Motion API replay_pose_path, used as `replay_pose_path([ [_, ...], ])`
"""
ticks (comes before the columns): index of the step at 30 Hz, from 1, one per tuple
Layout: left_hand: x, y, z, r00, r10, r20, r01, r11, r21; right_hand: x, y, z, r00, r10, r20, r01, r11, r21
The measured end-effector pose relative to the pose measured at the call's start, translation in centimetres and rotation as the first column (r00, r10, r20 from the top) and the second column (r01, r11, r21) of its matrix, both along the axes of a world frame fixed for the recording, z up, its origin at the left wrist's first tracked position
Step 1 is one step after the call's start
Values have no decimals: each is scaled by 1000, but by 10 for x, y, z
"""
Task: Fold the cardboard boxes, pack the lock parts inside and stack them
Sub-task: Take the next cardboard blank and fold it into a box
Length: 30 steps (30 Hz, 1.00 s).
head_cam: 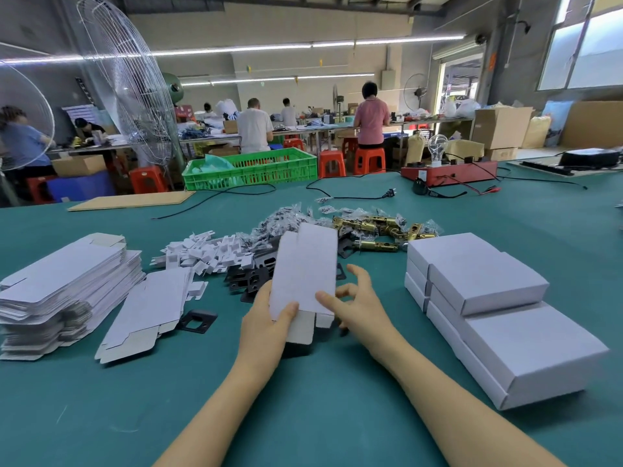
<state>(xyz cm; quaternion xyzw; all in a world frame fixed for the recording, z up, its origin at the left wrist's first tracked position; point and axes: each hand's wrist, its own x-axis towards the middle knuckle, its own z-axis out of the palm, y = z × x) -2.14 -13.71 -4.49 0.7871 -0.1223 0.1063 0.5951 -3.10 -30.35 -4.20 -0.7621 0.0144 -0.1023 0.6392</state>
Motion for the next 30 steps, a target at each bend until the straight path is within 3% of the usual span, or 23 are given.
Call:
replay_pose_path([
  [4,6,4,0,995,87,-47,-93,985,-144,1,8,-2,998,44,35,-36,980,-198],
  [6,5,3,1,994,87,-61,-95,985,-145,1,10,0,997,70,20,-66,984,-166],
  [10,0,-4,0,999,-13,-31,11,998,-67,-5,17,1,983,170,67,-174,983,64],
  [13,-2,-4,0,997,-72,-18,72,997,-30,-5,17,0,974,202,104,-213,971,110],
  [18,-4,-3,4,997,-74,14,74,997,-35,-4,14,-3,979,171,113,-180,981,74],
  [26,-4,1,3,997,-37,-62,33,998,-59,-9,24,-3,974,52,221,-10,982,-188],
  [30,-2,3,2,995,-70,-78,62,993,-101,-10,25,-1,976,104,193,-83,990,-109],
])
